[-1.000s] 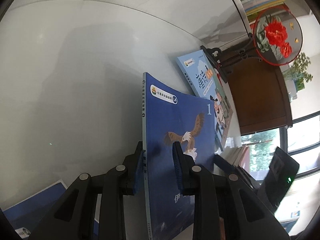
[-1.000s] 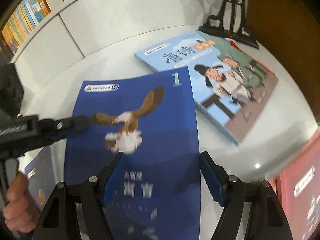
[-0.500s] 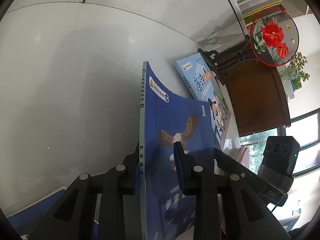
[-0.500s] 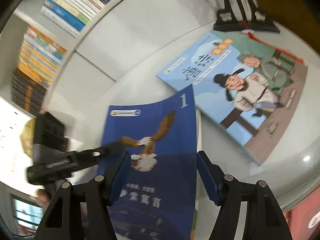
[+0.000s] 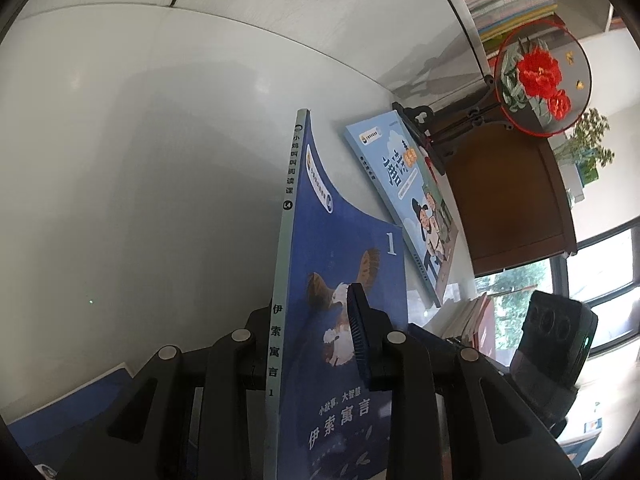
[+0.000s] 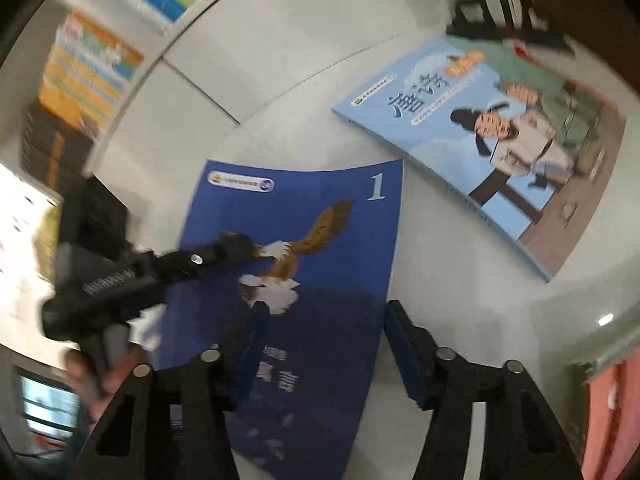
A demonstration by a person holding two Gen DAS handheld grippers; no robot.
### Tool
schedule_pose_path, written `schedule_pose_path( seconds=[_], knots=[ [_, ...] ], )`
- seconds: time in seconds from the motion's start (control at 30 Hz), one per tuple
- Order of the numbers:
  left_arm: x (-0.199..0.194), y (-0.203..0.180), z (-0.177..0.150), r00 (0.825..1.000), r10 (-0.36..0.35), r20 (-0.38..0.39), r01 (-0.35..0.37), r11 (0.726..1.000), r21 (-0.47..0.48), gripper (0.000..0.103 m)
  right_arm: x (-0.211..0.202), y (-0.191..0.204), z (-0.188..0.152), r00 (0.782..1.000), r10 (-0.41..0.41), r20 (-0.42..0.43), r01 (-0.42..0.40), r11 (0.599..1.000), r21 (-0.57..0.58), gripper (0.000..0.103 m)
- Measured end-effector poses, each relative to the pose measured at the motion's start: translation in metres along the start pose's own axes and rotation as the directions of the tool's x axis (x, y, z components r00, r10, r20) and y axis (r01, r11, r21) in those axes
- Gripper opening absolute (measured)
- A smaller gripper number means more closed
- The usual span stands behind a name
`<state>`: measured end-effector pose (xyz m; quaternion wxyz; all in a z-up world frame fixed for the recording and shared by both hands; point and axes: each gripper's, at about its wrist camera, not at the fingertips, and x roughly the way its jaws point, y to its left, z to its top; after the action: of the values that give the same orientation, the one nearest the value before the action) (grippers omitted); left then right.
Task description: Organize books
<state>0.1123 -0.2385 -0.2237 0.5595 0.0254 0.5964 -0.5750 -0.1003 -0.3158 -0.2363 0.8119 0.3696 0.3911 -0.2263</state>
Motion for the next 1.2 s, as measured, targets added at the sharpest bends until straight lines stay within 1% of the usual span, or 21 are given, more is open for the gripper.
schedule_pose_path(
  seconds=[0.03, 0.07, 0.1, 0.13, 0.2, 0.27, 0.37, 0.4, 0.5, 0.57, 0.67, 0.73, 0.77, 0.83, 0.87, 0.93, 1.07, 1.1, 1.17, 1.2],
  knots=[
    [0.0, 0.002, 0.0, 1.0, -0.009, 0.002, 0.009, 1.0, -0.008, 0.026, 0.001, 0.004, -0.001, 0.999, -0.038, 0.009, 0.038, 0.999, -0.035, 0.039],
    [-0.001, 0.003, 0.0, 1.0, -0.015, 0.003, 0.016, 1.0, -0.009, 0.026, 0.0, 0.002, -0.007, 0.998, -0.064, 0.022, 0.065, 0.996, -0.065, 0.036],
    [-0.001, 0.005, -0.001, 1.0, -0.024, 0.005, 0.025, 1.0, -0.014, 0.026, 0.0, 0.001, -0.008, 0.997, -0.075, 0.032, 0.077, 0.994, -0.076, 0.03],
    [-0.002, 0.005, -0.001, 1.0, -0.024, 0.005, 0.024, 1.0, -0.015, 0.026, -0.001, -0.002, -0.01, 0.997, -0.073, 0.035, 0.075, 0.995, -0.07, 0.023],
    [-0.001, 0.003, -0.001, 1.0, -0.014, 0.006, 0.014, 1.0, -0.006, 0.026, -0.002, -0.008, -0.012, 0.997, -0.066, 0.031, 0.067, 0.996, -0.053, 0.017],
    [-0.001, -0.001, -0.002, 1.0, 0.0, 0.01, 0.0, 1.0, 0.01, 0.026, -0.006, -0.012, -0.014, 0.998, -0.058, 0.038, 0.06, 0.997, -0.054, 0.017],
    [0.0, -0.003, -0.004, 1.0, 0.005, 0.01, -0.005, 1.0, 0.021, 0.026, -0.016, -0.001, -0.016, 0.996, -0.064, 0.067, 0.07, 0.993, -0.091, 0.017],
    [0.0, -0.002, -0.005, 1.0, -0.001, 0.009, 0.001, 1.0, 0.016, 0.026, -0.019, 0.003, -0.015, 0.996, -0.048, 0.077, 0.055, 0.994, -0.094, 0.017],
    [0.0, 0.0, -0.007, 0.999, -0.032, -0.003, 0.032, 0.999, -0.001, 0.026, -0.031, 0.007, -0.015, 0.994, 0.041, 0.1, -0.032, 0.996, -0.089, 0.017],
    [0.0, -0.002, -0.01, 1.0, -0.027, -0.006, 0.027, 1.0, 0.004, 0.026, -0.036, 0.003, -0.016, 0.995, 0.049, 0.088, -0.041, 0.995, -0.091, 0.017],
    [-0.004, -0.006, -0.019, 1.0, 0.013, 0.005, -0.013, 0.999, 0.029, 0.026, -0.029, 0.001, -0.018, 0.997, 0.044, 0.064, -0.039, 0.996, -0.079, 0.017],
    [-0.007, -0.006, -0.022, 1.0, 0.031, 0.008, -0.031, 0.999, 0.031, 0.026, -0.025, -0.003, -0.018, 0.997, 0.05, 0.051, -0.048, 0.998, -0.049, 0.016],
    [-0.009, -0.007, -0.025, 0.998, 0.055, 0.016, -0.055, 0.998, 0.042, 0.025, -0.024, -0.003, -0.018, 0.998, 0.041, 0.041, -0.04, 0.998, -0.042, 0.016],
    [-0.012, -0.011, -0.03, 0.995, 0.098, 0.035, -0.101, 0.992, 0.073, 0.024, -0.017, 0.0, -0.017, 1.0, 0.0, 0.022, 0.001, 0.997, -0.071, 0.016],
    [-0.013, -0.016, -0.034, 0.989, 0.137, 0.055, -0.142, 0.984, 0.107, 0.024, -0.014, 0.003, -0.017, 1.0, -0.024, 0.011, 0.025, 0.995, -0.091, 0.016],
    [-0.013, -0.022, -0.04, 0.978, 0.19, 0.087, -0.202, 0.967, 0.155, 0.024, -0.009, 0.011, -0.017, 0.998, -0.066, -0.014, 0.063, 0.989, -0.134, 0.018],
    [-0.016, -0.03, -0.05, 0.962, 0.226, 0.154, -0.256, 0.942, 0.219, 0.024, -0.01, 0.017, -0.011, 0.988, -0.114, -0.1, 0.098, 0.984, -0.151, 0.018],
    [-0.018, -0.035, -0.054, 0.955, 0.235, 0.182, -0.275, 0.93, 0.243, 0.024, -0.014, 0.018, -0.008, 0.985, -0.123, -0.118, 0.105, 0.983, -0.152, 0.018],
    [-0.019, -0.042, -0.056, 0.949, 0.235, 0.212, -0.288, 0.92, 0.266, 0.024, -0.026, 0.019, 0.003, 0.985, -0.107, -0.135, 0.085, 0.984, -0.155, 0.018],
    [-0.021, -0.044, -0.058, 0.946, 0.229, 0.228, -0.289, 0.916, 0.279, 0.024, -0.032, 0.022, 0.012, 0.985, -0.1, -0.141, 0.074, 0.981, -0.181, 0.018]
  ],
)
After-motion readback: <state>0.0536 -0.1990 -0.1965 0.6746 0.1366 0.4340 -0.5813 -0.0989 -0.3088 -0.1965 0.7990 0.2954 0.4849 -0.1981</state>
